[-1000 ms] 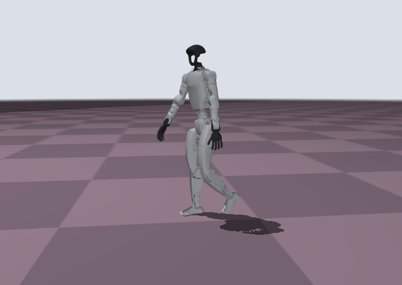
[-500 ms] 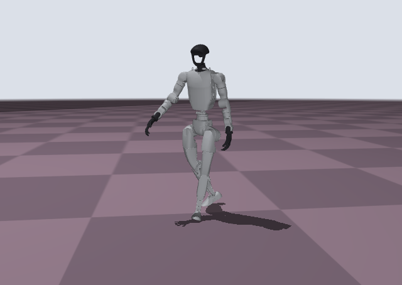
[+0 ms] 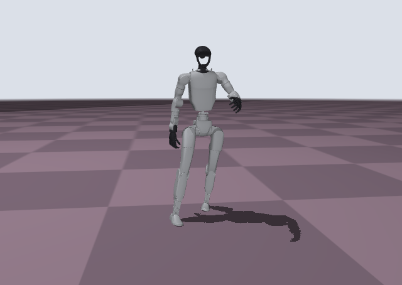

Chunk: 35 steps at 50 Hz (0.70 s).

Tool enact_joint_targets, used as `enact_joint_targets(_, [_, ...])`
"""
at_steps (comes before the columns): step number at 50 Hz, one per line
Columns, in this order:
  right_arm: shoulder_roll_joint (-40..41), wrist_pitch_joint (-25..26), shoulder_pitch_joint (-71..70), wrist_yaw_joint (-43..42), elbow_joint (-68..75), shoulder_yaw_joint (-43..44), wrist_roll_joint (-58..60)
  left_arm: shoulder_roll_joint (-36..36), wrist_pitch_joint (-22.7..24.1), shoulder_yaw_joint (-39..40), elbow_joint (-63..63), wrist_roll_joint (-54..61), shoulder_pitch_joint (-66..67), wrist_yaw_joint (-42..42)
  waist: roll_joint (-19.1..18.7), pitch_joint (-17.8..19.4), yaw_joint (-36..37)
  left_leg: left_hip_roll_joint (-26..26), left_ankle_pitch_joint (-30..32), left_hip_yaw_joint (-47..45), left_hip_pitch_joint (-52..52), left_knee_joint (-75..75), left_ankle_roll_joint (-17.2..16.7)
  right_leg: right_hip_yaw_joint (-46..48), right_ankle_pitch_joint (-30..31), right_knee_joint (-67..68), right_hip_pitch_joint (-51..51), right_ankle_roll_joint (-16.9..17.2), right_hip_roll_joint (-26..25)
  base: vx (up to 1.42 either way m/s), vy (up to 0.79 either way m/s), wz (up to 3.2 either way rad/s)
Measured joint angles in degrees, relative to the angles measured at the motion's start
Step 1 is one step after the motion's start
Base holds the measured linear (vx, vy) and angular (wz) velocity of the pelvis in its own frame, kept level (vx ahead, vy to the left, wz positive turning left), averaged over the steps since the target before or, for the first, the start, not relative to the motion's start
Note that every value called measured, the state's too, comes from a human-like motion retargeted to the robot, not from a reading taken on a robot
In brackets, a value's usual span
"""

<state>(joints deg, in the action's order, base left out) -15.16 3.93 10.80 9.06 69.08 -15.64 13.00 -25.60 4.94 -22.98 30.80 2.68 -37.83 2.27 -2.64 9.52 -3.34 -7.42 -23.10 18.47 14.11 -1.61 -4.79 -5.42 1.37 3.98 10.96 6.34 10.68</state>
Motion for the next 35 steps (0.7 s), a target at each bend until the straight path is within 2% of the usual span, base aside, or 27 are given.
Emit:
enact_joint_targets(3, [0.26, -0.1, -0.86, -1.5, 0.72, 0.97, 1.23, 0.76, 1.46, 0.23, 0.59, 0.98, 1.79, -1.75, 1.4, 0.65, -0.74, -0.11, -0.62, 4.62, 3.26, 0.37, 0.26, -3.82, -1.16, -6.82, -1.57, 6.23, 0.91, 0.44, -0.25, 1.46])
enact_joint_targets(5, [1.08, -0.64, 0.3, -3.97, 1.5, 1.51, 1.31, 1.72, 2.4, -0.16, 1.36, 1.0, 6.08, -2.28, 2.09, -0.41, -1.32, 0.34, -0.52, 7.8, 4.83, 0.4, 0.7, -4.16, -2.37, -7.4, -2.78, 8.27, 1.23, 0.42, -0.27, 1.28])
enact_joint_targets(10, [-0.56, 0.26, -9.53, -7.06, 7.83, 2.87, -0.96, 4.81, 0.62, 1.08, 11.0, 1.0, 11.44, -1.76, 2.8, -1.25, 2.42, 0.11, 1.17, 10.38, 4.87, -1.57, 2.63, -3.21, -1.07, -8.17, -5.22, 7.6, 1.55, 0.41, -0.3, 0.7])
enact_joint_targets(15, [-0.94, 0.12, -17.7, -11.79, 11.7, 0.88, -2.57, 8.3, -2.12, 1.89, 25.01, 0.26, 20.99, -0.57, 5.61, -2.55, 6.91, -2.57, 5.92, 9.47, 1.18, -10.74, 3.3, 1.87, -4.02, -7.2, -8.1, 6.24, 4.01, 0.39, -0.32, 0.63])
enact_joint_targets(19, [-1.67, 0.07, -24.13, -14.53, 11.83, -1.14, -2.83, 10.29, -4.78, 4.42, 37.63, 0.33, 28.16, 2.22, 9.02, -4.9, 8.48, -5.41, 7.42, -2.34, -12.62, -31.11, 4.44, 6.24, -4.75, -6.51, -8.39, 6.09, 6.86, 0.32, -0.28, 1.17])
enact_joint_targets(22, [-2.86, 0.42, -28.73, -15.62, 10.38, -1.4, -2.0, 10.6, -6.86, 7.09, 45.33, 0.07, 32.83, 4.15, 10.31, -6.41, 9.11, -2.55, 5.65, -14.99, -23.09, -43.13, 7.37, 10.41, -5.51, -5.89, -8.47, 5.24, 7.73, 0.3, -0.21, 1.41])
enact_joint_targets(25, [-4.24, 0.75, -33.0, -16.01, 8.16, -1.02, -0.98, 9.75, -8.41, 9.22, 50.25, -1.26, 37.22, 5.46, 11.3, -6.3, 10.84, 0.72, 1.99, -25.53, -27.88, -45.58, 10.14, 14.14, -6.68, -5.43, -9.79, 4.42, 8.23, 0.31, -0.18, 1.15])
enact_joint_targets(29, [-6.06, 1.43, -38.55, -16.24, 4.32, 0.26, 0.34, 7.86, -9.51, 10.97, 52.36, -2.64, 42.05, 5.51, 11.81, -4.69, 14.82, 1.64, 0.98, -33.69, -28.8, -34.8, 9.09, 18.29, -8.24, -5.53, -12.3, 4.08, 7.88, 0.33, -0.13, 0.8])
enact_joint_targets(35, [-8.07, 1.63, -44.97, -16.37, -2.92, 3.62, 1.75, 6.74, -9.99, 15.13, 49.88, 2.2, 47.01, 3.92, 9.05, -1.76, 20.3, 4.19, 9.34, -46.75, -25.67, -6.17, 3.96, 24.77, -10.44, -6.89, -17.75, 4.59, 3.28, 0.35, -0.06, 0.72])
